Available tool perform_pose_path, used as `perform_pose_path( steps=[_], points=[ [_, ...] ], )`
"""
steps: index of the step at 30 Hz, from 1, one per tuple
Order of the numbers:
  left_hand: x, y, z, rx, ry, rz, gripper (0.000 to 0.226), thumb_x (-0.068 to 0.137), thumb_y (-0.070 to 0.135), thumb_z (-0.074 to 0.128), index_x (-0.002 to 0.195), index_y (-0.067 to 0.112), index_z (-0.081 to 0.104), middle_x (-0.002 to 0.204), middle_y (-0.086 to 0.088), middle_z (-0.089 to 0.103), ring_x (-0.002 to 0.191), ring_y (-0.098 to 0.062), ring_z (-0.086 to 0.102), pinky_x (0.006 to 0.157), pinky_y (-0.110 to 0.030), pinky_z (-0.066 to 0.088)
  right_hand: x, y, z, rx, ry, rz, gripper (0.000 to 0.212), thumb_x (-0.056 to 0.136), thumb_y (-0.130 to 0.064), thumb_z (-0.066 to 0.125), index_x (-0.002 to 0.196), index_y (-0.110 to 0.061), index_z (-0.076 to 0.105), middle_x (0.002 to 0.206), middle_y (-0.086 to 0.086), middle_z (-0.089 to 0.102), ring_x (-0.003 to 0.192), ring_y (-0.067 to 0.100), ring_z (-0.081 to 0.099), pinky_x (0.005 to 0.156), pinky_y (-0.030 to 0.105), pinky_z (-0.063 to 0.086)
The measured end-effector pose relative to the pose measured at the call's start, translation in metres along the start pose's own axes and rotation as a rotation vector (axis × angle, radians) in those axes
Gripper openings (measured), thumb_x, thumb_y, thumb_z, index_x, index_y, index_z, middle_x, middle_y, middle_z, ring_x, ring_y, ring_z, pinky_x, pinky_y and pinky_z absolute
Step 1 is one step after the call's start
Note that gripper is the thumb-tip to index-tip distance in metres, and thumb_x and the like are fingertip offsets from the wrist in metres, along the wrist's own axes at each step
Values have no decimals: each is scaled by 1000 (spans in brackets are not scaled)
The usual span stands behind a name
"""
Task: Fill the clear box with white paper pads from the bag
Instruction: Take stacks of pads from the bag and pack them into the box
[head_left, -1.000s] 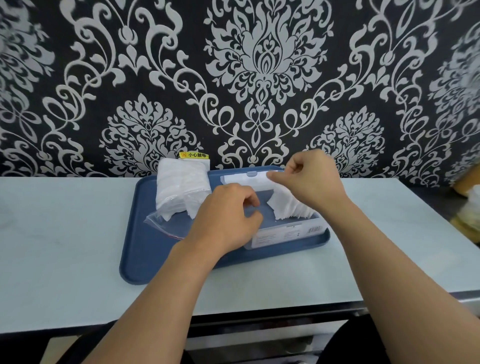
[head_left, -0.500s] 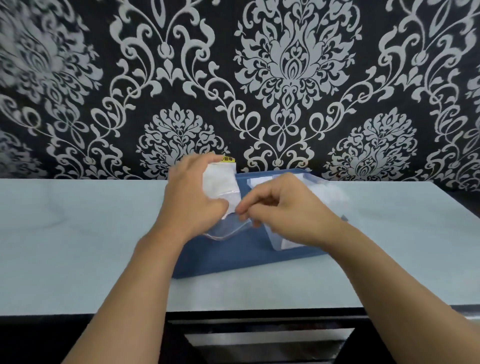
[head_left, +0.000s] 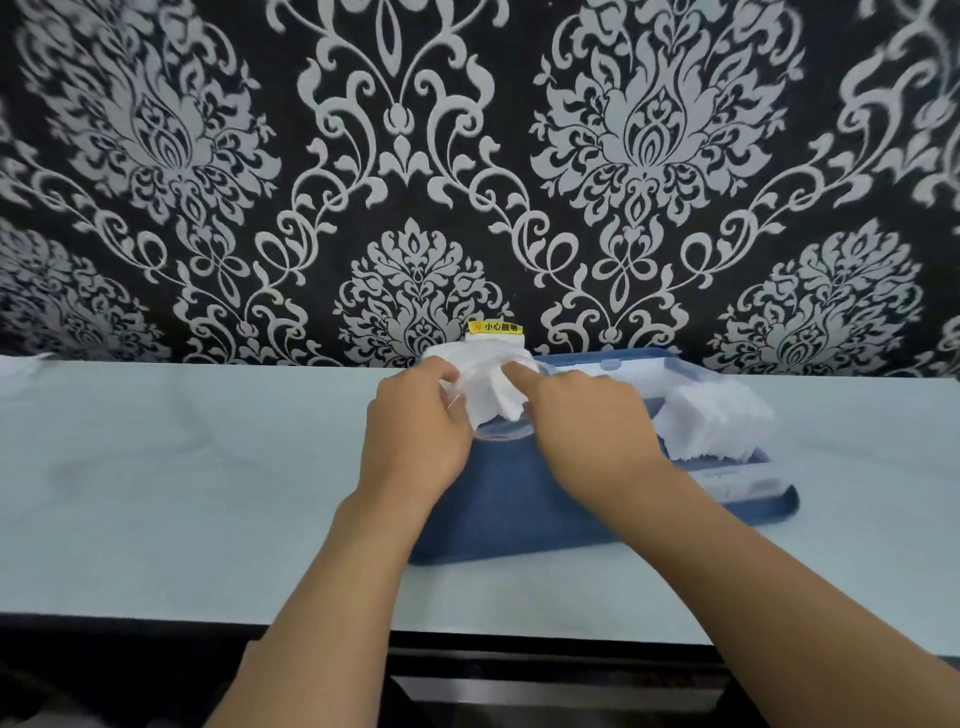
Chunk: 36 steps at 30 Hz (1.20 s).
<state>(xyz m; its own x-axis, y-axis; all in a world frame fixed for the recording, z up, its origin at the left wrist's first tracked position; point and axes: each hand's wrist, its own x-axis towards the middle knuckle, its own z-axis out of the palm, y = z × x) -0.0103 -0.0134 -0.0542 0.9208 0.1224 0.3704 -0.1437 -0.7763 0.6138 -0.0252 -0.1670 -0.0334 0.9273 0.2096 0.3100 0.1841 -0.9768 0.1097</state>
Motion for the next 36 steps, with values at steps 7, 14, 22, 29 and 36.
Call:
perform_pose_path(
  steps=[7, 14, 22, 29, 36],
  points=[
    [2, -1, 2, -152, -50, -56, 26, 94, 12, 59, 118, 23, 62, 87, 1, 61, 82, -18, 60, 70, -27, 45, 18, 4, 30, -53, 169, -73, 47, 68, -11, 78, 111, -26, 68, 132, 12, 48, 117, 38, 45, 86, 43, 42],
    [1, 0, 2, -164, -114, 19, 29, 94, 6, 54, 118, 23, 59, 83, 3, 57, 79, -17, 58, 64, -24, 40, 24, 3, 31, 114, 112, -75, 60, 84, -11, 71, 138, -21, 48, 129, 4, 44, 115, 28, 48, 82, 36, 43],
    [1, 1, 4, -89, -27, -35, 34, 84, 3, 69, 106, 27, 59, 84, -1, 60, 73, -18, 56, 54, -18, 34, 25, 1, 31, 178, 110, -68, 45, 84, -6, 71, 126, -19, 60, 114, 2, 51, 103, 25, 54, 70, 33, 41],
    [1, 5, 4, -39, 11, -114, 33, 78, 9, 72, 104, 24, 59, 88, -4, 65, 76, -24, 60, 52, -21, 35, 17, 2, 27, 266, 38, -73, 35, 84, -12, 71, 116, -23, 62, 112, 1, 50, 108, 25, 54, 72, 33, 43],
    [-1, 9, 3, 25, 41, -140, 30, 79, 10, 68, 104, 23, 59, 94, -5, 66, 79, -25, 57, 61, -30, 39, 16, 2, 27, 279, 29, -75, 19, 87, -17, 67, 104, -24, 69, 110, 0, 47, 106, 24, 49, 67, 32, 41]
  ],
)
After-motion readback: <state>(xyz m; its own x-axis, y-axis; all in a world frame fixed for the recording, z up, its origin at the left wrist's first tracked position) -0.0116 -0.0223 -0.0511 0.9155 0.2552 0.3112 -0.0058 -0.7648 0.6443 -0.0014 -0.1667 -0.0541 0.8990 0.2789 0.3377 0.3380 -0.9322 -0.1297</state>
